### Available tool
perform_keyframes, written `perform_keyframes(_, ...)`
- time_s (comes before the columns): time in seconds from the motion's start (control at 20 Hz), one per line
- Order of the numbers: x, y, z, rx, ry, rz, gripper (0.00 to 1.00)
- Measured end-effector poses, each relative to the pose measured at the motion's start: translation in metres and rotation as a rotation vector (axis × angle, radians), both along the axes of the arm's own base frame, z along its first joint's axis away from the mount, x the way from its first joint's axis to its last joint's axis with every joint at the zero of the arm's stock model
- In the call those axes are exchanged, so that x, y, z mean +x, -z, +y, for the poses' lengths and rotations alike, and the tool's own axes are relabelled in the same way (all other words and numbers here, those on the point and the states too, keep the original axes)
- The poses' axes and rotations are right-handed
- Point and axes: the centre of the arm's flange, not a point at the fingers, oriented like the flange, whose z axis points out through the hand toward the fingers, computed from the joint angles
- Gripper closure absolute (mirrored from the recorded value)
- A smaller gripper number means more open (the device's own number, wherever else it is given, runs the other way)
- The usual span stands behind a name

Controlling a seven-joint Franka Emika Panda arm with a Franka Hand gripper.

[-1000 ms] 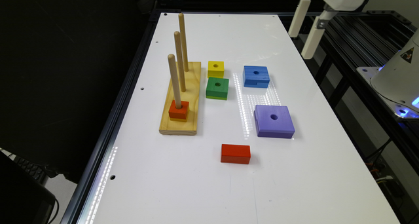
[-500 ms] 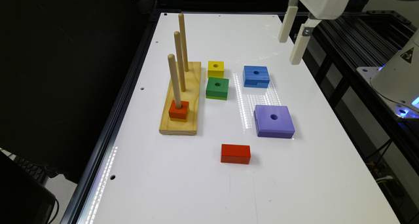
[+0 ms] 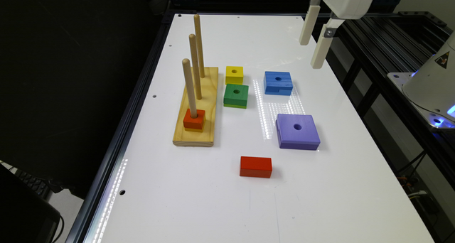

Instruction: Pick up green block.

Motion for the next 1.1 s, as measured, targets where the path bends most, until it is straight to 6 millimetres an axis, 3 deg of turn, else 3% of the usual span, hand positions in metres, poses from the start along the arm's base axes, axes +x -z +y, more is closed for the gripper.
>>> perform_keyframes(0.45,0.015,-0.003,0.001,0.004,0.0,-0.007,0.0)
perform_keyframes(0.85,0.051,0.001,-0.001,0.011,0.007,0.002,0.0)
perform_keyframes(1.1,0.064,0.005,-0.001,0.014,0.008,0.009,0.0)
